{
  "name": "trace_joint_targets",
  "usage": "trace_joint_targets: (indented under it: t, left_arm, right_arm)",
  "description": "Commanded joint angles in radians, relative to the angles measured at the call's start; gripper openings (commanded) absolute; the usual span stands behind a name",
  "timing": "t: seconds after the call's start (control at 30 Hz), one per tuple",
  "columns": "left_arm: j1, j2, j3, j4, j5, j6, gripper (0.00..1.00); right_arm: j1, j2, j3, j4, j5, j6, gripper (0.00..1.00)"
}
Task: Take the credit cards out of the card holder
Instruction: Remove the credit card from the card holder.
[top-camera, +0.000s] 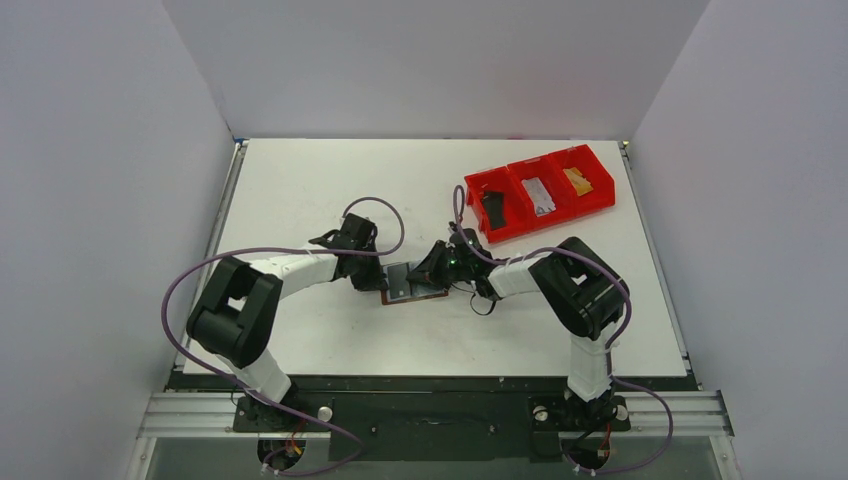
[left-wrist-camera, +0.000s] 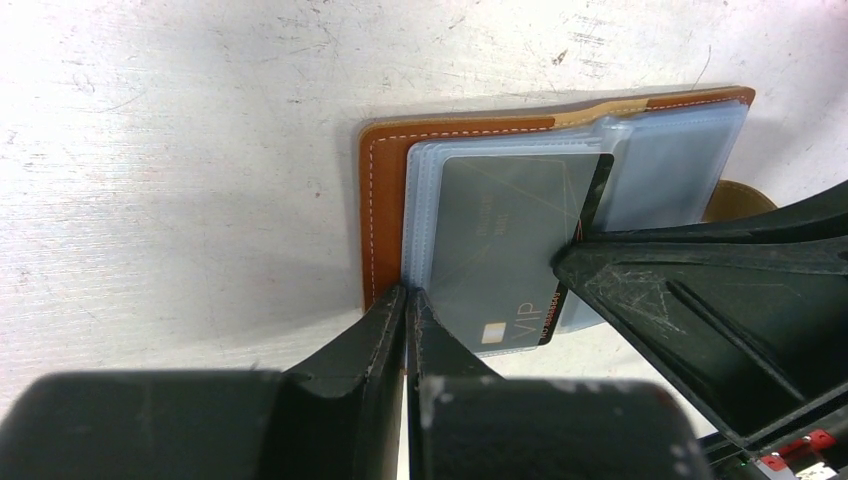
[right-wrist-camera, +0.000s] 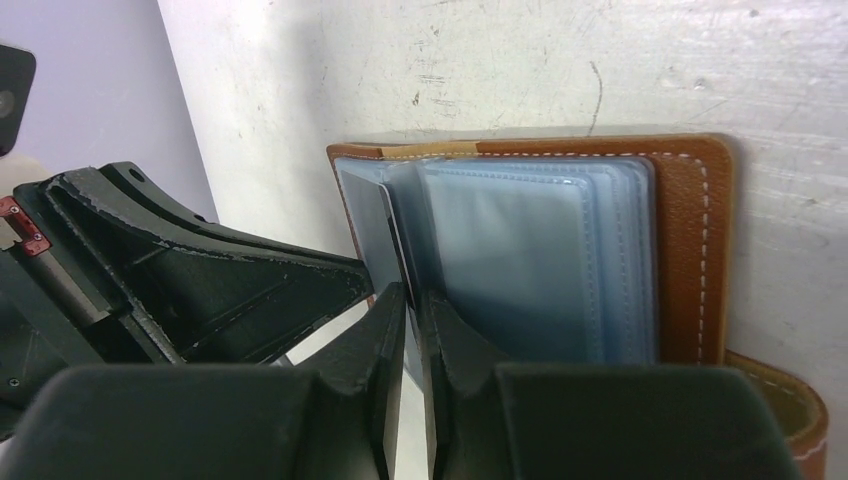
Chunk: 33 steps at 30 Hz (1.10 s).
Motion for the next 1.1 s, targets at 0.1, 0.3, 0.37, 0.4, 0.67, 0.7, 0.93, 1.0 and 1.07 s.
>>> trace_joint_targets:
  t: [0.1, 0.3, 0.37, 0.4, 0.67, 0.7, 0.93, 1.0, 1.07]
  left_arm:
    - [-0.019, 0.075, -0.007, 0.009, -0.030, -0.005, 0.00]
    - [-0.015, 0.075, -0.014, -0.003, -0.045, -0.025, 0.00]
    - [-0.012, 0.075, -0.023, -0.002, -0.046, -0.031, 0.00]
    - [-0.010, 0.073, -0.029, -0.002, -0.047, -0.035, 0.00]
    - [-0.002, 0.066, -0.057, -0.002, -0.058, -0.048, 0.00]
    - [-0.001, 0.065, -0.061, 0.000, -0.059, -0.051, 0.00]
    - [0.003, 0.066, -0.083, 0.013, -0.060, -0.069, 0.00]
    - [0.005, 0.062, -0.091, 0.016, -0.062, -0.074, 0.00]
    - [0.007, 0.059, -0.096, 0.019, -0.062, -0.075, 0.00]
  right_arm:
    - [0.020, -0.017, 0.003, 0.127, -0.073, 0.025, 0.01]
    - [0.005, -0.024, -0.017, 0.128, -0.068, 0.021, 0.00]
    - [-0.007, -0.029, -0.027, 0.128, -0.067, 0.013, 0.00]
    - [-0.017, -0.033, -0.033, 0.126, -0.065, 0.010, 0.00]
    - [-0.060, -0.059, -0.041, 0.023, -0.038, -0.086, 0.00]
    - [-0.063, -0.063, -0.046, 0.018, -0.034, -0.090, 0.00]
    - [-0.084, -0.069, -0.066, -0.005, -0.024, -0.132, 0.00]
    - [-0.088, -0.072, -0.074, -0.004, -0.025, -0.139, 0.00]
    - [-0.093, -0.075, -0.080, -0.007, -0.026, -0.148, 0.00]
